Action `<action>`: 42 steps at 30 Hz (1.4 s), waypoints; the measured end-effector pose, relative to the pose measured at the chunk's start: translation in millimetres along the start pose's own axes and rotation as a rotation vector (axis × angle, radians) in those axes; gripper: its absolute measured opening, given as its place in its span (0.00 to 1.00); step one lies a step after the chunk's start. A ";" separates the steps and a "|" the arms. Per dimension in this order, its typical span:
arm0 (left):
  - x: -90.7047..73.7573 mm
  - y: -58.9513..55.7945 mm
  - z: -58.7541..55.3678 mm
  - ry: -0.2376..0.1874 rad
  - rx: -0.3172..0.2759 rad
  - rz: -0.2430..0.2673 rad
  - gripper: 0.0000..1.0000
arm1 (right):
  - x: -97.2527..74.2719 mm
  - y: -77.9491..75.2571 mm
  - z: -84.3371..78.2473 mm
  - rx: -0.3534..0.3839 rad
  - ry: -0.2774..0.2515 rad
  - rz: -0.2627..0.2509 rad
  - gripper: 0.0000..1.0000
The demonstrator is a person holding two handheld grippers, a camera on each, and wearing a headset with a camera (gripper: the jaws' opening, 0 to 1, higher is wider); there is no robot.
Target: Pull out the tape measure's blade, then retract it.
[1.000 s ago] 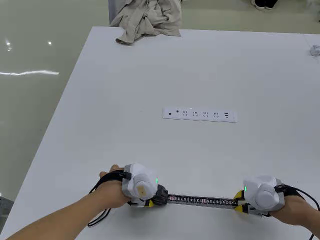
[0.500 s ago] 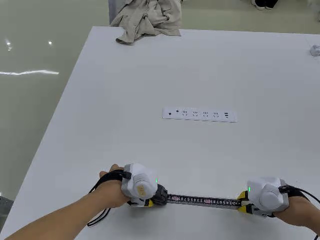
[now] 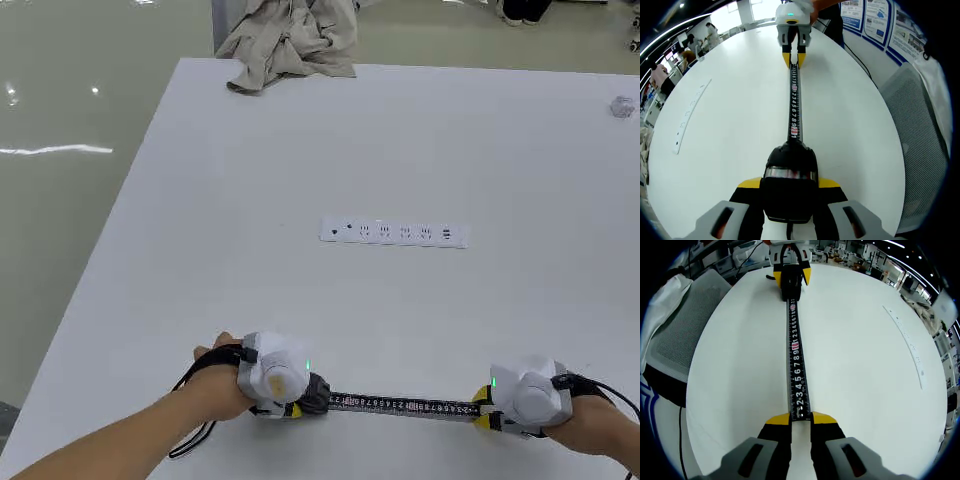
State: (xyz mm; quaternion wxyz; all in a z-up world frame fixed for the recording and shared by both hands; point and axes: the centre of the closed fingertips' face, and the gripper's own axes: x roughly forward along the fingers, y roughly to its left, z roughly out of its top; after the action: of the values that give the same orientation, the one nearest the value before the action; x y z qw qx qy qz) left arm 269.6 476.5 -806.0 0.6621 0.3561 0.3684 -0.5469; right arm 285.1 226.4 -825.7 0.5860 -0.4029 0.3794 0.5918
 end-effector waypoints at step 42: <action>-3.2 -0.9 -4.7 -0.035 -0.121 0.076 0.48 | -0.7 -2.9 -2.2 -0.002 0.040 -0.036 0.18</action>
State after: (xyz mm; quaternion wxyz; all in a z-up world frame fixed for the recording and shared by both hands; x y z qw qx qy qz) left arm 267.8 482.0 -805.5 0.7090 0.3195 0.3756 -0.5041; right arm 288.0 224.2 -825.8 0.5884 -0.4219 0.3833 0.5734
